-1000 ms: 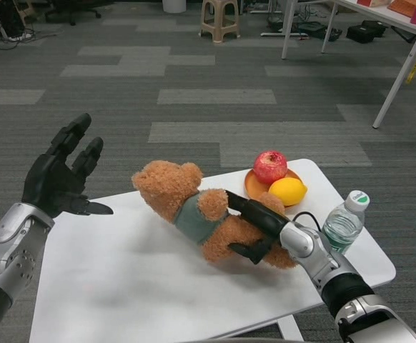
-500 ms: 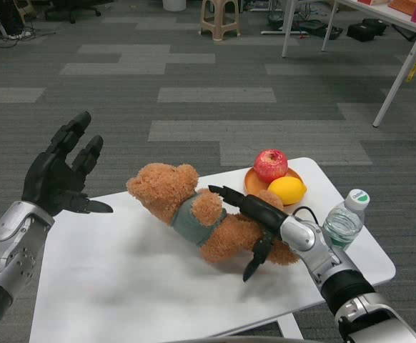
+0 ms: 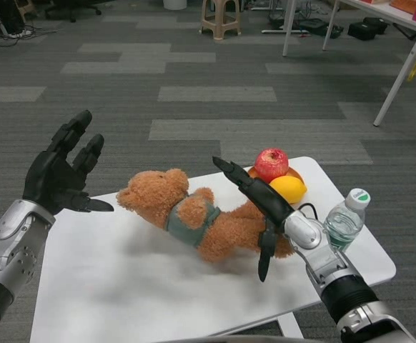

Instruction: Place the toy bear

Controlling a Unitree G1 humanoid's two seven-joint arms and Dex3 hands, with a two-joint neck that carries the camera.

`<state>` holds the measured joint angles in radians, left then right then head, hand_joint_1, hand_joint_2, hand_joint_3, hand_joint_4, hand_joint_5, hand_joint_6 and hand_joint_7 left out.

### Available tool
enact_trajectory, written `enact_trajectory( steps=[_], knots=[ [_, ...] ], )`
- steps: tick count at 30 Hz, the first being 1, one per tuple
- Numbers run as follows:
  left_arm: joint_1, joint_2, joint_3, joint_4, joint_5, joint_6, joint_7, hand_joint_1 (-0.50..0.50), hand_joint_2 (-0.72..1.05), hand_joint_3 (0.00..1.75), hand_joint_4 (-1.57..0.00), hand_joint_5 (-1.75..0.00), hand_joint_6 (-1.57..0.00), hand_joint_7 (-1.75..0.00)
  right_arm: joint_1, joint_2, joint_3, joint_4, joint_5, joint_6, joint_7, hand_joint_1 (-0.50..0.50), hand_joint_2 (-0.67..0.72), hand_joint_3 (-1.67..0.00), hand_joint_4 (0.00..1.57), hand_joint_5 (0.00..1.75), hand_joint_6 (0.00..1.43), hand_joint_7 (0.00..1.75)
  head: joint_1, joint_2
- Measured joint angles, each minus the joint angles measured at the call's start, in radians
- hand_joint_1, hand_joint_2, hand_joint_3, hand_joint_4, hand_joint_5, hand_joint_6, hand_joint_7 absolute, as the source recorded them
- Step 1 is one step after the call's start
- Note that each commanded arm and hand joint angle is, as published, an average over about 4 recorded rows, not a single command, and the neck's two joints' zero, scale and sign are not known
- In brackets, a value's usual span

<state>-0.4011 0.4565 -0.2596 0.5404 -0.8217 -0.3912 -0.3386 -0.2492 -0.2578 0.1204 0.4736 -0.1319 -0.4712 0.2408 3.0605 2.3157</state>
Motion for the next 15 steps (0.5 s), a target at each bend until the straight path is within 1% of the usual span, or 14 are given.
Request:
enact_trajectory(
  steps=[4, 8, 14, 15],
  knots=[
    [-0.001, 0.0, -0.001, 0.0, 0.0, 0.0, 0.0, -0.43, 0.01, 0.09, 0.0, 0.0, 0.0, -0.21, 0.002, 0.0, 0.044, -0.023, 0.122, -0.014, -0.057, -0.38, 0.72, 0.0, 0.0, 0.0, 0.0, 0.0, 0.002, 0.001],
    [-0.001, 0.0, -0.002, 0.0, 0.0, 0.0, 0.0, -0.43, -0.02, 0.09, 0.0, 0.0, 0.0, -0.21, 0.006, 0.001, 0.08, -0.07, 0.211, -0.029, -0.106, -0.38, 0.72, 0.0, 0.0, 0.0, 0.0, 0.0, 0.005, 0.003],
    [-0.002, 0.0, -0.002, 0.0, 0.0, -0.001, 0.0, -0.43, -0.02, 0.09, 0.0, 0.0, 0.0, -0.21, 0.014, -0.001, 0.107, -0.165, 0.276, -0.036, -0.175, -0.38, 0.72, 0.0, 0.0, 0.0, 0.0, 0.0, 0.01, 0.007],
    [-0.002, 0.0, -0.002, 0.0, 0.0, -0.001, 0.0, -0.43, -0.02, 0.07, 0.0, 0.0, 0.0, -0.21, 0.015, -0.001, 0.11, -0.184, 0.283, -0.037, -0.187, -0.38, 0.72, 0.0, 0.0, 0.0, 0.0, 0.0, 0.01, 0.008]
  ],
)
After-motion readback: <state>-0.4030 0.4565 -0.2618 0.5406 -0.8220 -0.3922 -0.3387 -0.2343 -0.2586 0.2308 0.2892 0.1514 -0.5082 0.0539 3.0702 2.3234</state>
